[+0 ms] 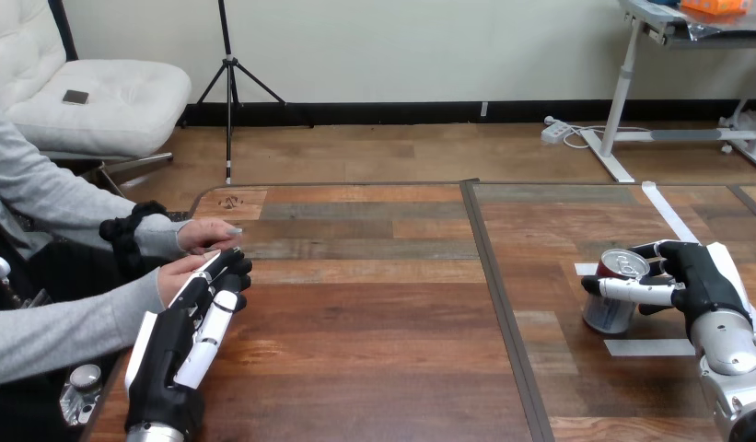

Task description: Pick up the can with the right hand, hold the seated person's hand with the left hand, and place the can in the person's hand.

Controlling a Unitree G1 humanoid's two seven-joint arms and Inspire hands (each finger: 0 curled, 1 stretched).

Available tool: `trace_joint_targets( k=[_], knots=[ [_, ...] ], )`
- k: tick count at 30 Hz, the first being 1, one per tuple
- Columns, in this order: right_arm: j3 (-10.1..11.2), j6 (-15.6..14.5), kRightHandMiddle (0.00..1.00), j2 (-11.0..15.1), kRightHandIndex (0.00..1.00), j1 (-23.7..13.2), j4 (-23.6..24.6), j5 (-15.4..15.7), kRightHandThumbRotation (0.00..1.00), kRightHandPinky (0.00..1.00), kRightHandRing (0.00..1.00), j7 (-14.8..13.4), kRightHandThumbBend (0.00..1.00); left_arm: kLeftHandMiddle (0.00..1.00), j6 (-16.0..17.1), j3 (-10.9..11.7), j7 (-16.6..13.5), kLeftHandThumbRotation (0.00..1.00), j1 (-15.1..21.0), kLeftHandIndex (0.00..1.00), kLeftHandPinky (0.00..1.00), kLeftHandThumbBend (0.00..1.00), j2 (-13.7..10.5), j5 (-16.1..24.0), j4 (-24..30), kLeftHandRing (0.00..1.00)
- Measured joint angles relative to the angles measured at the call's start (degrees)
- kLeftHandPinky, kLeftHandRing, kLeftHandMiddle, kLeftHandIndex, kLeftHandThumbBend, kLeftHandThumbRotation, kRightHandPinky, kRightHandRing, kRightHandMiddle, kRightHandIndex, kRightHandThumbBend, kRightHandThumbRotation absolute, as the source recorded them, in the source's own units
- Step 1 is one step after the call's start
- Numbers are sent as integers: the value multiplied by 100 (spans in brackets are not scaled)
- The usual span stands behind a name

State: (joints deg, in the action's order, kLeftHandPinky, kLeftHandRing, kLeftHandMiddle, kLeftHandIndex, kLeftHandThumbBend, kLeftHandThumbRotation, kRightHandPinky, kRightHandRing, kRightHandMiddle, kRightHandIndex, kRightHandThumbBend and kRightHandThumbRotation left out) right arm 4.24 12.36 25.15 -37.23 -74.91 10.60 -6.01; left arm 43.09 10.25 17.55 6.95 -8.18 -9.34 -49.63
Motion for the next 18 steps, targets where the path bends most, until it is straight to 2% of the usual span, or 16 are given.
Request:
trace_joint_targets(
  k=[11,18],
  knots=[
    [-157,139,44,14,47,0,0,253,0,33,39,-182,80,85,0,0,33,70,0,84,85,34,0,-5,0,86],
    [-218,227,44,16,46,0,0,359,0,33,39,-196,81,85,0,0,49,70,0,83,85,35,0,-5,0,86]
  ],
)
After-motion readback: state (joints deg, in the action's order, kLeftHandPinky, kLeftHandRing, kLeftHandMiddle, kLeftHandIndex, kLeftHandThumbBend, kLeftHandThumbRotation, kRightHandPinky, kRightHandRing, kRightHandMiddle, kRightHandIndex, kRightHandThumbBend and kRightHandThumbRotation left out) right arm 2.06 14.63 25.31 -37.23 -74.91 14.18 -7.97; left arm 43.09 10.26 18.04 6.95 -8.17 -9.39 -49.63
